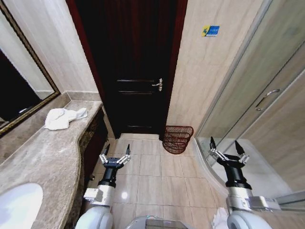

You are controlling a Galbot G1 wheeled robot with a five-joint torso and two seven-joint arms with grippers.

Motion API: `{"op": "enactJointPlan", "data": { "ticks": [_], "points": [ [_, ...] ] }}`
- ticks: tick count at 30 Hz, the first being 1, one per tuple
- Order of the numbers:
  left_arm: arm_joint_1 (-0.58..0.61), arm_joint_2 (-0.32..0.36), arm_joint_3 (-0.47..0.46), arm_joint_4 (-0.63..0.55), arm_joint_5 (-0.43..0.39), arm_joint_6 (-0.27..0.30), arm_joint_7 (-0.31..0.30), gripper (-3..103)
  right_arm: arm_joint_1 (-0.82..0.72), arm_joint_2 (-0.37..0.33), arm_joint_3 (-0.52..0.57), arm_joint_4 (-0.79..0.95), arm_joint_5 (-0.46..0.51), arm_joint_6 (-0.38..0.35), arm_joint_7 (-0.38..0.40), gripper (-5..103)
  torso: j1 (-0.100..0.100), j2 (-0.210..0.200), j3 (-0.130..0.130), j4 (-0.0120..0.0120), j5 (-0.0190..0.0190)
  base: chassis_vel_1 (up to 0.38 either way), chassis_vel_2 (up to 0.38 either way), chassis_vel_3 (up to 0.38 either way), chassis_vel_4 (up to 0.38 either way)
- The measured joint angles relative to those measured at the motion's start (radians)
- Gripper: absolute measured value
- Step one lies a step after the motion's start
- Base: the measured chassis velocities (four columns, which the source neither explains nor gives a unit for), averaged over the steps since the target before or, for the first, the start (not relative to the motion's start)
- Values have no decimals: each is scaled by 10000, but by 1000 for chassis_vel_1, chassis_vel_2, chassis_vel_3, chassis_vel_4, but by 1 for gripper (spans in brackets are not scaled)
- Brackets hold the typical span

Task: Discard the used towel into the hamper.

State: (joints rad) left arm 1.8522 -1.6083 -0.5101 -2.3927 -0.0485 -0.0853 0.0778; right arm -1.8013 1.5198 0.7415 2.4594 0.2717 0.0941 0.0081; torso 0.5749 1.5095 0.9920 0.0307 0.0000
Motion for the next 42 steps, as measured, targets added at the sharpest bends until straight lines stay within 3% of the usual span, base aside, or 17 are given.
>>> {"op": "enactJointPlan", "data": {
  "ticks": [5, 25, 30, 33, 38, 42],
  "points": [
    [167, 0, 164, -9, 179, -34, 17, 99, -28, -160, 27, 181, -6, -552, 212, 100, 0, -1, 0, 0, 0, 0, 0, 0, 0],
    [188, 1, 368, -94, 213, 27, -339, 99, -140, -134, 59, 413, 274, -508, 294, 100, 0, -1, 0, 0, 0, 0, 0, 0, 0],
    [139, 1, 324, 50, 425, -324, -199, 99, -126, -159, 171, 387, 272, -438, 301, 100, 0, -1, 0, 0, 0, 0, 0, 0, 0],
    [99, 2, 205, 157, 1032, -776, -12, 100, -136, -242, 189, 359, 264, -401, 304, 100, 0, 0, 0, 0, 0, 0, 0, 0, 0],
    [108, 2, 209, 209, 1110, -604, -82, 100, -58, -302, 174, 346, 238, -395, 302, 100, 0, 1, 0, 0, 0, 0, 0, 0, 0],
    [163, 2, 407, 336, 344, -198, -193, 100, 78, -376, 230, 329, 213, -89, 241, 100, 0, 1, 0, 0, 0, 0, 0, 0, 0]
  ]
}}
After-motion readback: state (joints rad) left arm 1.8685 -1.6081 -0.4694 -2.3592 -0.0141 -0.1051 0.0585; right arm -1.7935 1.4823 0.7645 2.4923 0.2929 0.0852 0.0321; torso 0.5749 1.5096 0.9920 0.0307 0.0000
